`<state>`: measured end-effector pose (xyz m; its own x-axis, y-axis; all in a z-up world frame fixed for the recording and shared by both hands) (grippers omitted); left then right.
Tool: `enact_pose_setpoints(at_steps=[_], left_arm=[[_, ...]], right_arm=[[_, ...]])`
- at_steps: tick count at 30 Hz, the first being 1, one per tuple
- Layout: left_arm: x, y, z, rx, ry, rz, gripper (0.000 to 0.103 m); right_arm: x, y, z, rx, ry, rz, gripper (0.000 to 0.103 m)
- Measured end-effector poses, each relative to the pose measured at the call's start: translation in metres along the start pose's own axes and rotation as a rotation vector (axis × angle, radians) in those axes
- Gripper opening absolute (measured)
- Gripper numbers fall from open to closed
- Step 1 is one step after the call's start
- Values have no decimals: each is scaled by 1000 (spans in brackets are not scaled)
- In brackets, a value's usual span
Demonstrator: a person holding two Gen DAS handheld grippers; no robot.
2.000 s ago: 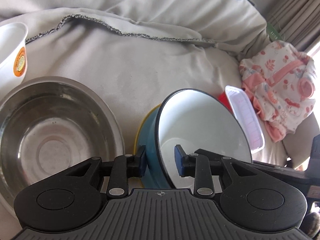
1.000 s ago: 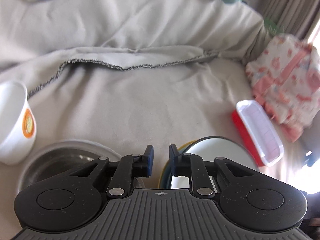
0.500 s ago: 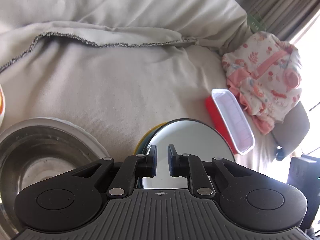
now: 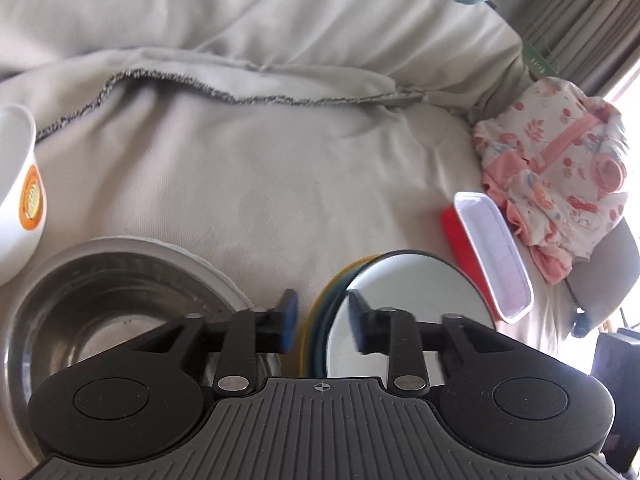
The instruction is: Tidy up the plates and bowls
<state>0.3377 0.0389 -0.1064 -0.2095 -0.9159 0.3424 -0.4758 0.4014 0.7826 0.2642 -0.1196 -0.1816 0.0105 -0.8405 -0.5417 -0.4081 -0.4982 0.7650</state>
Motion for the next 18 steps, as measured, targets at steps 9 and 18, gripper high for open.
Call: enact_pose_setpoints(at_steps=[9, 18], left_arm=[[7, -26, 8, -23, -21, -3, 31], [11, -23, 12, -28, -2, 13, 34]], right_arm=[[-7, -3, 6, -29, 18, -32, 54], [-3, -2, -23, 21, 51, 44, 47]])
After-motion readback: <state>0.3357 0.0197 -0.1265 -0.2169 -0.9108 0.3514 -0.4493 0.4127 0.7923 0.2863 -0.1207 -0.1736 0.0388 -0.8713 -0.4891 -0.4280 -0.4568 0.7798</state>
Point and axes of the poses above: each gripper's, at about its wrist camera, not at the fingertips, and y roughly against the way its jaws point, x to its right, z to its underside, the point moved 10 cm from there along -y, roughly the way its jaws point, and after that the axes turned 10 degrees about -y, right-handed, at the moved point
